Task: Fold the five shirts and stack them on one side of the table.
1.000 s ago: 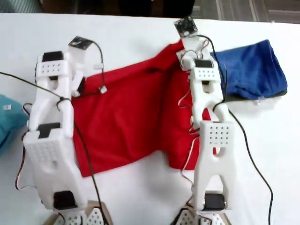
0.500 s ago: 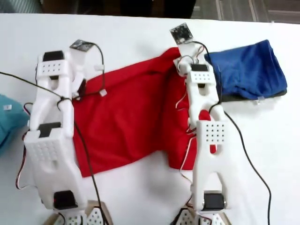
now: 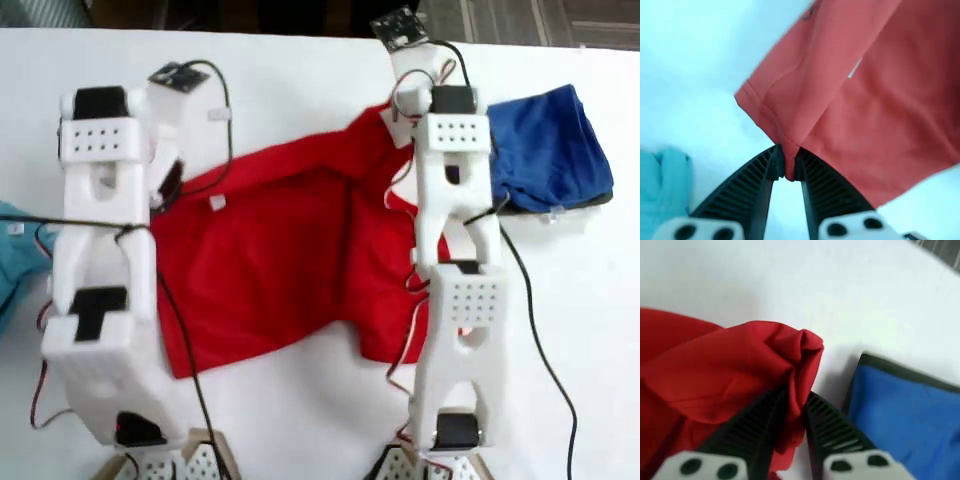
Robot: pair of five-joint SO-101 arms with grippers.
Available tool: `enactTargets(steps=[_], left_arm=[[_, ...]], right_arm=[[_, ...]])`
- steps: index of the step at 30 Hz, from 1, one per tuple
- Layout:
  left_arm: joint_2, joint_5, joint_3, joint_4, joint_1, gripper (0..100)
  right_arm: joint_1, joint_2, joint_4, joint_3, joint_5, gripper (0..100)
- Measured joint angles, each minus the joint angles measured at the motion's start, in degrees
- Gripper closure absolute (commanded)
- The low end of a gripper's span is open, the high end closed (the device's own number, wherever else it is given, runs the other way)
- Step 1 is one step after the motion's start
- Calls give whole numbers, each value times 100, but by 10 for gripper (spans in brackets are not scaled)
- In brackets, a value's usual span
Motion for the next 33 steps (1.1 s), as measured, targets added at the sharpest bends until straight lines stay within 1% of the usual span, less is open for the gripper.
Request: enactTargets(steps=[6, 9, 13, 17, 19, 21, 25, 29, 31, 33], left_arm=[[-1319, -457, 1829, -44, 35, 974], [-1837, -651, 2664, -167, 53, 974], [-2321, -730, 3534, -360, 62, 974], [-2576, -730, 4009, -431, 62, 974], [-2629, -730, 4123, -431, 62, 974], [-2629, -730, 4220, -440, 62, 974], [-2637, -730, 4466, -448, 79, 974], [-2637, -730, 4879, -448, 387, 974], [-2637, -730, 5090, -510, 580, 974], [-2637, -730, 5301, -624, 651, 974]], right_arm=[[9, -431, 1495, 0, 721, 978], [123, -589, 2066, 0, 923, 978], [563, -976, 2163, 352, 993, 978], [826, -1618, 2171, 1556, 1292, 978], [897, -2084, 2075, 2365, 1407, 978], [914, -2708, 1732, 3314, 1521, 978], [932, -4316, 571, 5609, 1776, 978], [1011, -5952, -545, 8035, 2022, 978], [1073, -6576, -774, 8879, 2075, 978], [1108, -6954, -835, 9371, 2163, 978]])
